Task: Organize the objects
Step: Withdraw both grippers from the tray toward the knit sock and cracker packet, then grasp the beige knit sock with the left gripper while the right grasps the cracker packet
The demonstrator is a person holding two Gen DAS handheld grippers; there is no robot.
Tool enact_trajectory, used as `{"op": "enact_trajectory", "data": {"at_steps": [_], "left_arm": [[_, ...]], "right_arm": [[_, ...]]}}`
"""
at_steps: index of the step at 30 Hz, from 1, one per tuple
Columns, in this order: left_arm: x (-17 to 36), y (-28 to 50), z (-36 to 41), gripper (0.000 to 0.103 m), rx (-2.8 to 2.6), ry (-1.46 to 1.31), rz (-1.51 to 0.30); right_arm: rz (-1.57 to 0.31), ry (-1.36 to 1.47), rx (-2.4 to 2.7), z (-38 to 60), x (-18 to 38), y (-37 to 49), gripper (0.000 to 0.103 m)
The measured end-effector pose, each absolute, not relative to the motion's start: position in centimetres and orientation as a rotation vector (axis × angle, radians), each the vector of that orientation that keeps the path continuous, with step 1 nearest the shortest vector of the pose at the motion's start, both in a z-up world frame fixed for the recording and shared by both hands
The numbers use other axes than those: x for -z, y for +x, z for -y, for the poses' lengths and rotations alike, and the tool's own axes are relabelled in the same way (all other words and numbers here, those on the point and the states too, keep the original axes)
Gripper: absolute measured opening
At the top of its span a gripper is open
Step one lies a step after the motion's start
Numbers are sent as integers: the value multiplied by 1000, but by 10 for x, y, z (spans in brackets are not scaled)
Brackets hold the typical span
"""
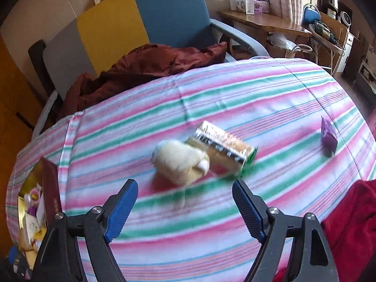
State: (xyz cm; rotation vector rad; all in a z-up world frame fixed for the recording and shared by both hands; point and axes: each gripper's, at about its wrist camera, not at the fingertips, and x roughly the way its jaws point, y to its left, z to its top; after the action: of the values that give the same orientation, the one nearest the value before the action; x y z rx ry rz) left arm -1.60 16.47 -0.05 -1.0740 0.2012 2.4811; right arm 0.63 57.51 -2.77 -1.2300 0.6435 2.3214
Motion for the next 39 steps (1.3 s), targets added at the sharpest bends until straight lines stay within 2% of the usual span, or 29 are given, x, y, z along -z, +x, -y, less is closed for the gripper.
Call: {"op": "enact_trajectory", "data": {"at_steps": [12,15,17,19,28,33,39], "left_arm": [[7,-29,-198,95,-2439,-1114,-251],[3,-34,-208,95,-2430,-1104,-241],[1,-38,-217,95,-2421,-1096,-237],[-1,-42,-228,95,-2404,-1093,-238],[-14,-51,-301,95,-2284,-1035,-247],[-9,-59,-346,95,-2184,-1080,-228],[1,-67,-401,95,-2075,-1137,-202]], "right_arm": [[-586,-1403,-2361,-591,80,-72,84],[-699,-1483,-2425,-585,87,-72,86],[-897,-1499,-2539,-582,82,-68,86],[-992,-1459,-2598,-582,75,-65,85],[-686,-1283,-2404,-620,65,-52,85],[-636,-1232,-2237,-658,70,-40,85],[-725,-1345,-2112,-682,101,-36,85]]}}
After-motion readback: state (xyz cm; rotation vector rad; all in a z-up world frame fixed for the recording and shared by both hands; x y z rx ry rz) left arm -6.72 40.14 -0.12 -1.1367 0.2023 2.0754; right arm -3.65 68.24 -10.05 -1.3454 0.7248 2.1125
